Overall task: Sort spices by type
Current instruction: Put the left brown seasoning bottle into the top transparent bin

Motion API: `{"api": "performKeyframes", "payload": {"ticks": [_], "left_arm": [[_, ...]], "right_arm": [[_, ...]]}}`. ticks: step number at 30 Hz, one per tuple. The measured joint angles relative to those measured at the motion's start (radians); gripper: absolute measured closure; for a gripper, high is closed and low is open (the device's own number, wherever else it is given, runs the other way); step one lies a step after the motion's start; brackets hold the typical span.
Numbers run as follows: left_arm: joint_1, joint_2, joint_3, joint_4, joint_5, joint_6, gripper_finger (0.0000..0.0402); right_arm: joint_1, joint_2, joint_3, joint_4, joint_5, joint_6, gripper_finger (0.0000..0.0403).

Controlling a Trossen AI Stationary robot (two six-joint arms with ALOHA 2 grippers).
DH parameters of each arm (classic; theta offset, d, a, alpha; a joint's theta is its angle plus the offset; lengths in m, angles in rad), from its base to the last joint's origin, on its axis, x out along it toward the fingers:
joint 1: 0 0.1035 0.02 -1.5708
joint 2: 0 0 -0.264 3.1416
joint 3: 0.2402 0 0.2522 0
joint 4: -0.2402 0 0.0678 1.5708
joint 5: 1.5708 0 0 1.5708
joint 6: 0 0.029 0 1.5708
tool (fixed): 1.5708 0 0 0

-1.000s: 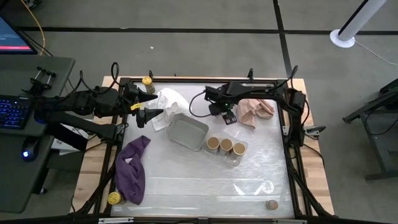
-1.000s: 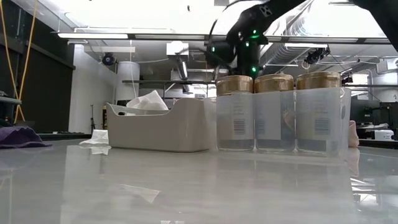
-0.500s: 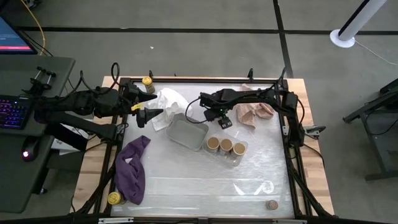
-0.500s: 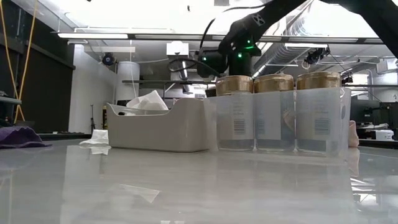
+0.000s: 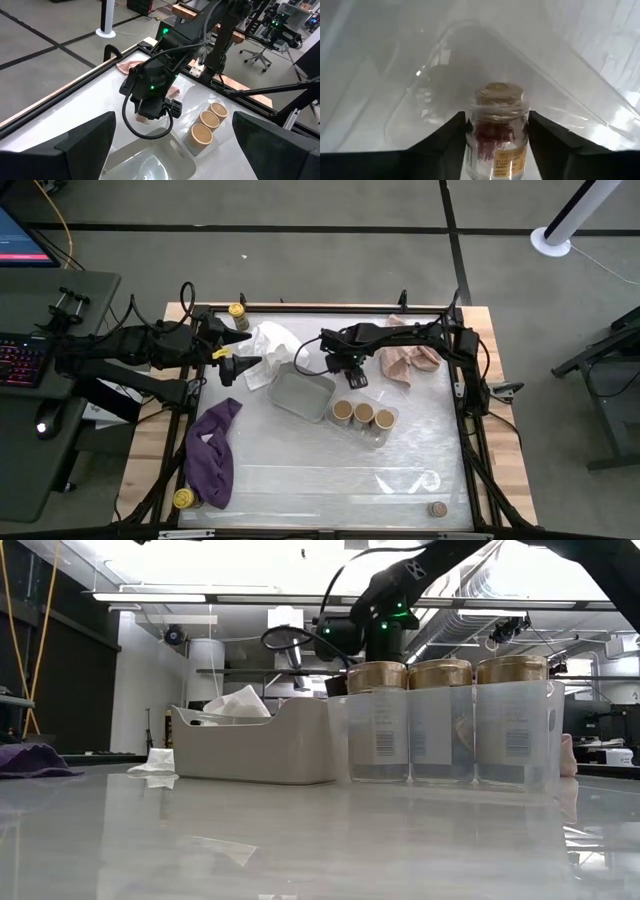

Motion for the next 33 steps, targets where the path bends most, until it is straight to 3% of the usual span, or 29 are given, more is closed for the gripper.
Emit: {"api": "performKeyframes", "payload": {"ticks": [2, 8, 13, 19, 21, 25, 33], "left_arm": [[0.000, 0.000, 0.000, 0.000, 0.000, 0.006, 0.0014], [0.000, 0.000, 0.000, -0.007, 0.000, 0.008, 0.0014], [0.000, 0.000, 0.000, -0.042, 0.001, 0.008, 0.0014], [0.000, 0.000, 0.000, -0.050, 0.001, 0.008, 0.0014], [0.000, 0.000, 0.000, -0.049, 0.001, 0.008, 0.0014], [0.000, 0.000, 0.000, -0.049, 0.001, 0.008, 0.0014], [0.000, 0.000, 0.000, -0.050, 0.001, 0.007, 0.0014]], "right_arm": [[0.000, -0.002, 0.000, 0.001, 0.000, 0.016, 0.0237], [-0.011, -0.030, 0.010, -0.076, -0.014, 0.049, 0.0241], [-0.068, -0.125, 0.013, -0.069, -0.022, 0.105, 0.0313], [-0.165, -0.198, 0.003, 0.020, -0.155, 0.275, 0.0394], [-0.182, -0.194, 0.005, 0.009, -0.181, 0.286, 0.0398], [-0.183, -0.192, 0.002, -0.009, -0.185, 0.283, 0.0349], [-0.101, -0.181, 0.001, -0.041, -0.167, 0.202, 0.0168]]}}
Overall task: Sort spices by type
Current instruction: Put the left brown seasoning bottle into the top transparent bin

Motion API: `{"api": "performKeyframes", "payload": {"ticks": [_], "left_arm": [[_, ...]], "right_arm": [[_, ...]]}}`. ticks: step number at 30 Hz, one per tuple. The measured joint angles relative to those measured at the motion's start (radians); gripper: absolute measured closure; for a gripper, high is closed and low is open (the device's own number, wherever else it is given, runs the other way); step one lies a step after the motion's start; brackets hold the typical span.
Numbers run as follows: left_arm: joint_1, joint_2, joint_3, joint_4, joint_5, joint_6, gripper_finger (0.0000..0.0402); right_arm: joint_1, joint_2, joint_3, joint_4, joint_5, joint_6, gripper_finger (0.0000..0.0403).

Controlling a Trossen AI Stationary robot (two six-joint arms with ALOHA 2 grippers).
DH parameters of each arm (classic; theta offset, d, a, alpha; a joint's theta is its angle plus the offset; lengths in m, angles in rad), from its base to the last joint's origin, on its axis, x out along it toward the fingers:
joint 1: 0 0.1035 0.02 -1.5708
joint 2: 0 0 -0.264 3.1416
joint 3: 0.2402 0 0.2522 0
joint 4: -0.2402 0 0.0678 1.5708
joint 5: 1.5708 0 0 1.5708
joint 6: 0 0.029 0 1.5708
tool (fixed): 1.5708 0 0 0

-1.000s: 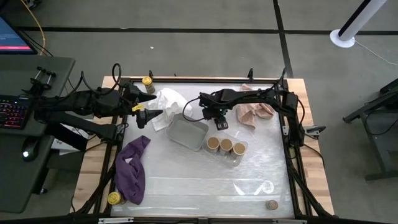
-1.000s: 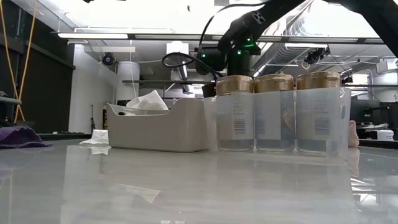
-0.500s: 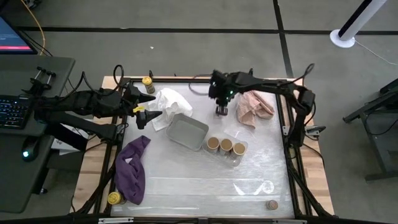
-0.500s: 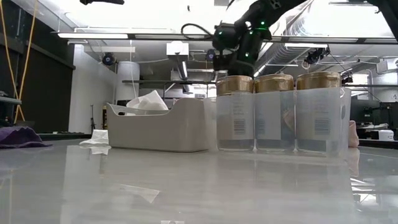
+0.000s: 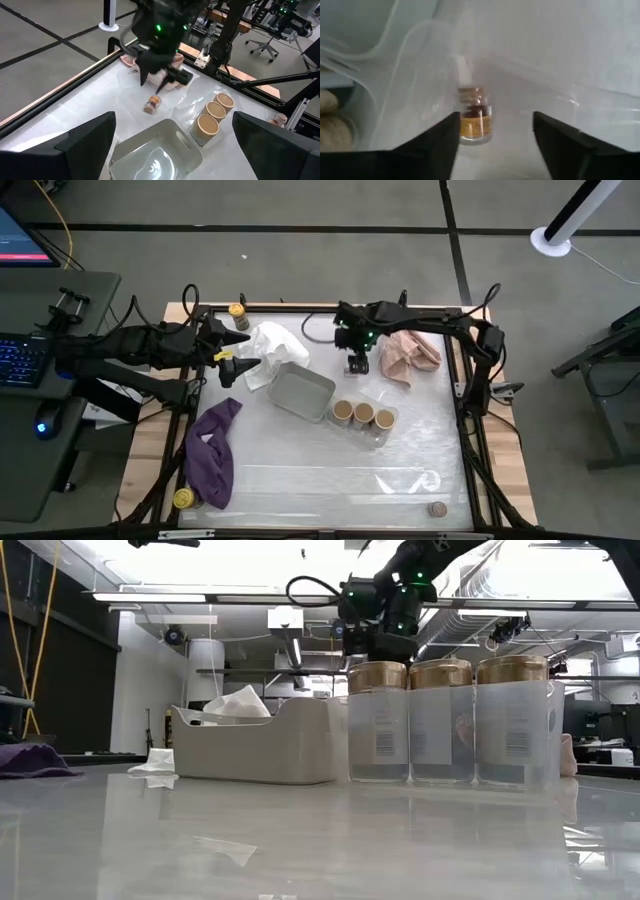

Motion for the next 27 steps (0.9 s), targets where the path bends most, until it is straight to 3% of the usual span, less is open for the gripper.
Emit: {"api": "performKeyframes", "payload": {"ticks": [3, 7, 12, 19, 27], "left_arm": [[0.000, 0.000, 0.000, 0.000, 0.000, 0.000, 0.0014], [0.000, 0.000, 0.000, 0.000, 0.000, 0.000, 0.0014], [0.000, 0.000, 0.000, -0.001, 0.000, 0.000, 0.0014], [0.000, 0.000, 0.000, -0.001, 0.000, 0.000, 0.0014], [0.000, 0.000, 0.000, -0.002, 0.010, 0.000, 0.0014]], "right_arm": [[0.035, 0.033, 0.000, -0.019, 0.072, -0.009, 0.0119], [0.065, 0.090, -0.001, -0.012, 0.100, 0.016, 0.0091], [0.103, 0.140, 0.002, -0.031, 0.076, -0.006, 0.0087], [0.115, 0.160, -0.001, -0.019, 0.210, -0.028, 0.0087], [0.106, 0.163, -0.001, -0.033, 0.217, 0.032, 0.0096]]}}
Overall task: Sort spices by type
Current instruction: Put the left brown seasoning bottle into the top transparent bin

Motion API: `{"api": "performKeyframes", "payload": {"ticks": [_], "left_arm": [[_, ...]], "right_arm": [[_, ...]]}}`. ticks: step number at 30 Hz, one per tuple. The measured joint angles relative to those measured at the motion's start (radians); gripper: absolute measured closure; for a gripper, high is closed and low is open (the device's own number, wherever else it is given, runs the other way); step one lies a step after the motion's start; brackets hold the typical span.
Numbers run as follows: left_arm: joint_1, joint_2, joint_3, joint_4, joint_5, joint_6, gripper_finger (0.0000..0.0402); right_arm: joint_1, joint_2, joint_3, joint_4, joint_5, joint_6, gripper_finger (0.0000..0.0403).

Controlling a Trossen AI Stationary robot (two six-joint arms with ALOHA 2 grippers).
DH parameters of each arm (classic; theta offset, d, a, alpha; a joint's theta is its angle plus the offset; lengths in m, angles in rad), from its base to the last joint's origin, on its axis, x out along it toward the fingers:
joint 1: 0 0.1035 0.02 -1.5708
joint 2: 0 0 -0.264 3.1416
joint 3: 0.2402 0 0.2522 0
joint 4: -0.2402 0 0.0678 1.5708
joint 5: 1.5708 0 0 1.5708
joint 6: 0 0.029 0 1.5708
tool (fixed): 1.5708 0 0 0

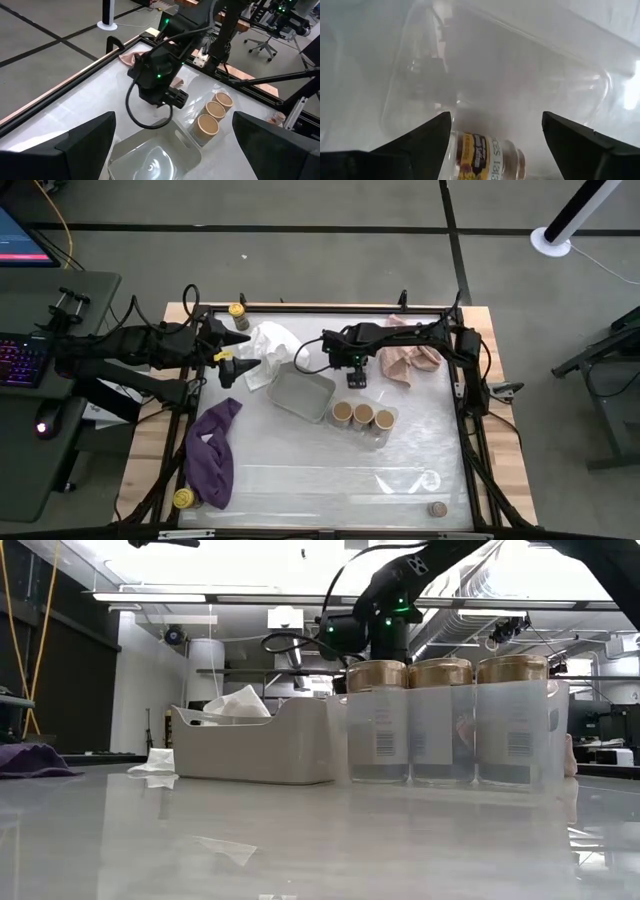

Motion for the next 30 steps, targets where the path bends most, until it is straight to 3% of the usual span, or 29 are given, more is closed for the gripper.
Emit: {"api": "performKeyframes", "payload": {"ticks": [7, 18, 30], "left_arm": [[0.000, 0.000, 0.000, 0.000, 0.008, 0.020, 0.0014], [0.000, 0.000, 0.000, 0.000, 0.008, 0.029, 0.0014], [0.000, 0.000, 0.000, 0.000, 0.008, 0.045, 0.0014]], "right_arm": [[-0.009, 0.000, 0.018, -0.012, -0.001, 0.254, 0.0104], [-0.054, 0.000, 0.132, -0.274, -0.023, 0.348, 0.0105], [-0.058, 0.000, 0.132, -0.312, -0.154, 0.797, 0.0105]]}}
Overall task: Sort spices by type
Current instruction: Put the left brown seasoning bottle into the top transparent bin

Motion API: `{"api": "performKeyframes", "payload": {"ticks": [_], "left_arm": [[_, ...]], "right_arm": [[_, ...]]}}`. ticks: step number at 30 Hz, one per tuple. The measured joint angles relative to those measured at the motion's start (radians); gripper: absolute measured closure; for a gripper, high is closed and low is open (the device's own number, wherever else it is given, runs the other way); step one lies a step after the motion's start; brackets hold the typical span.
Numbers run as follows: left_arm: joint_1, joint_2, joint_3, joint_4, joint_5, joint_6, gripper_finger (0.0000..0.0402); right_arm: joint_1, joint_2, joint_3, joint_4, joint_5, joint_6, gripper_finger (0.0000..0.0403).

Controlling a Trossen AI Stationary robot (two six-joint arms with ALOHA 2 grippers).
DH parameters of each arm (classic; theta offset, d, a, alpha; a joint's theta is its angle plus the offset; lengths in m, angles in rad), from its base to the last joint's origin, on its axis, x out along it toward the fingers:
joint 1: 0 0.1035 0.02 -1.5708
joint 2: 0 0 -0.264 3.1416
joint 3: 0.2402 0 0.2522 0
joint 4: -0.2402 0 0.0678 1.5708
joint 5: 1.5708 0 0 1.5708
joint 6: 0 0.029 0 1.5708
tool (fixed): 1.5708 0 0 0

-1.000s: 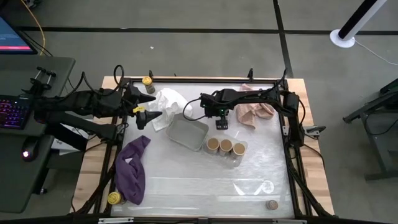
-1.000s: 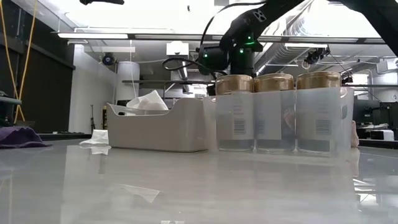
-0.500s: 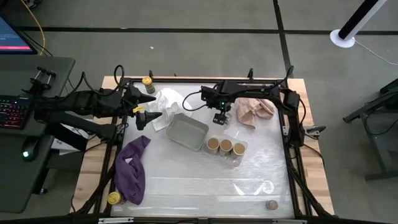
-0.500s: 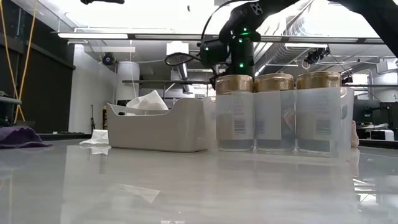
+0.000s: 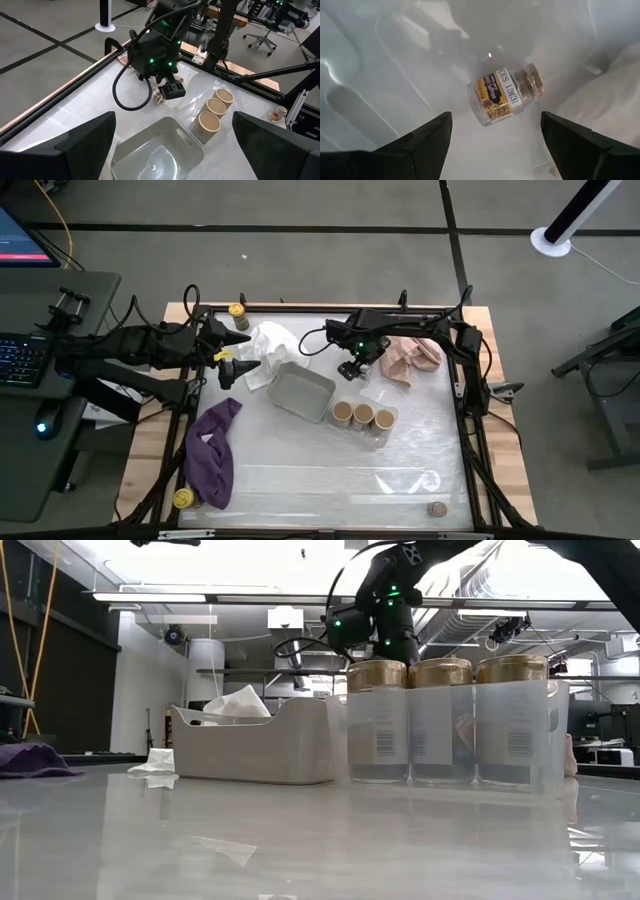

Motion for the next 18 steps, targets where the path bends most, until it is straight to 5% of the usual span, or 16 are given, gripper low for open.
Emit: {"api": "performKeyframes", "payload": {"ticks": [18], "left_arm": [[0.000, 0.000, 0.000, 0.000, 0.000, 0.023, 0.0014]], "right_arm": [[0.007, 0.005, 0.000, 0.099, -0.046, 0.320, 0.0105]]}}
